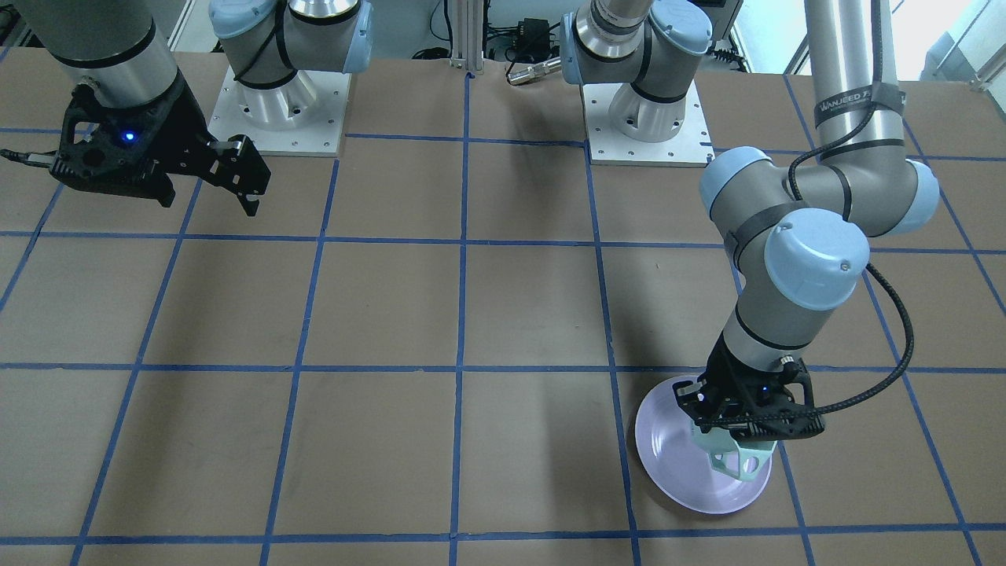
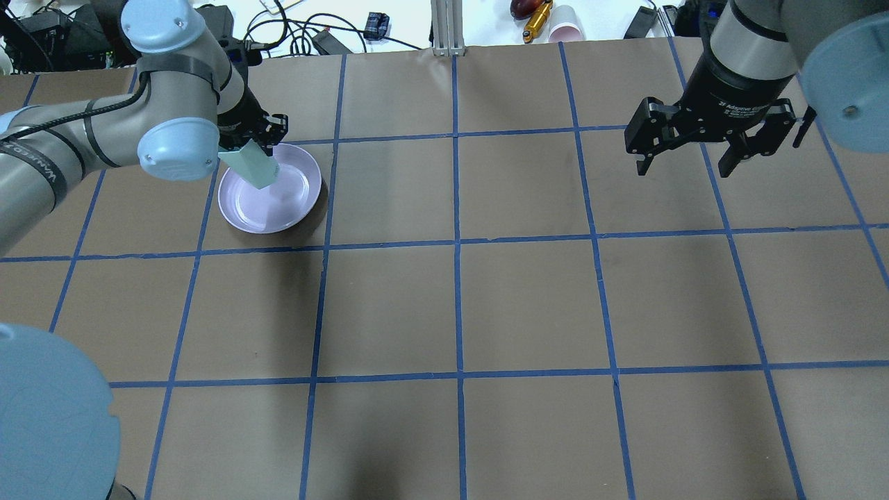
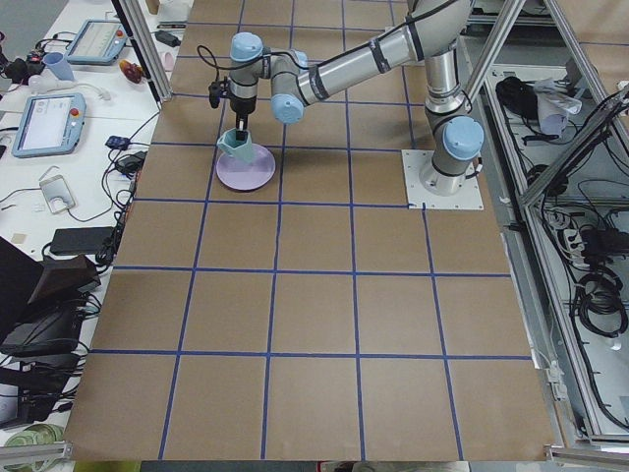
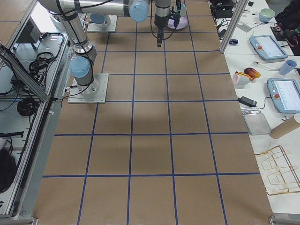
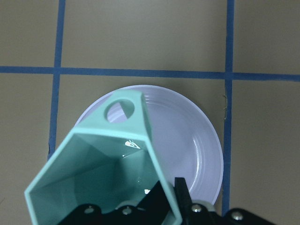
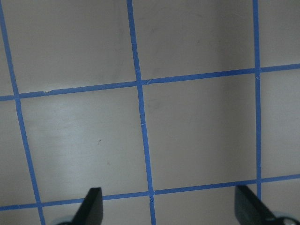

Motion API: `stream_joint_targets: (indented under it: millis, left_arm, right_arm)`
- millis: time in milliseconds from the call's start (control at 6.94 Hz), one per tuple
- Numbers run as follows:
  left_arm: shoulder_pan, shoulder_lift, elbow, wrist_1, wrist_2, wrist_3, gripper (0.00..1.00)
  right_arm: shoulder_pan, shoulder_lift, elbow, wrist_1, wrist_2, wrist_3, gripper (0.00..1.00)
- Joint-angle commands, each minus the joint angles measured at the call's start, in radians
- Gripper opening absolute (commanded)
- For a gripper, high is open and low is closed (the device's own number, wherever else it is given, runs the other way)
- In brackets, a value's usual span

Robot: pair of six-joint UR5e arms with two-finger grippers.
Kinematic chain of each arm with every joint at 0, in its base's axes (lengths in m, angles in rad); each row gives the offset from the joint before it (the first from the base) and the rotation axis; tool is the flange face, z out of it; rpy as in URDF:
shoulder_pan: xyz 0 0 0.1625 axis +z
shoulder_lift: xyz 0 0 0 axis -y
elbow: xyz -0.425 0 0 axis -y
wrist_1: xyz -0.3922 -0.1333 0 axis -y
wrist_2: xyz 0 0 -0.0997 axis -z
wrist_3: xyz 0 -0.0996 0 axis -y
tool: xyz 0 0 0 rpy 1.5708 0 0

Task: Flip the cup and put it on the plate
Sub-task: 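Carry the upright cup over the plate and lower it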

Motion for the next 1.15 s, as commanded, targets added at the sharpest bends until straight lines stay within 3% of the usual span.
stream_joint_targets:
  millis: [0, 432, 577, 721, 1009]
  left_arm:
    - [0.001, -0.012, -0.030, 0.024, 0.001, 0.004, 0.00]
    - [0.001, -0.041, -0.031, 0.025, 0.001, 0.004, 0.00]
    - [0.001, -0.043, -0.030, 0.022, -0.002, 0.007, 0.43]
    - [0.001, -0.046, -0.028, 0.015, -0.005, 0.002, 0.99]
    - [0.001, -0.038, -0.028, 0.012, -0.006, 0.002, 1.00]
  right_arm:
    - [0.000, 0.000, 0.000, 0.000, 0.000, 0.000, 1.00]
    - [0.000, 0.000, 0.000, 0.000, 0.000, 0.000, 1.00]
    - [0.000, 0.000, 0.000, 0.000, 0.000, 0.000, 1.00]
    - [0.000, 0.000, 0.000, 0.000, 0.000, 0.000, 1.00]
    - [0.000, 0.000, 0.000, 0.000, 0.002, 0.000, 1.00]
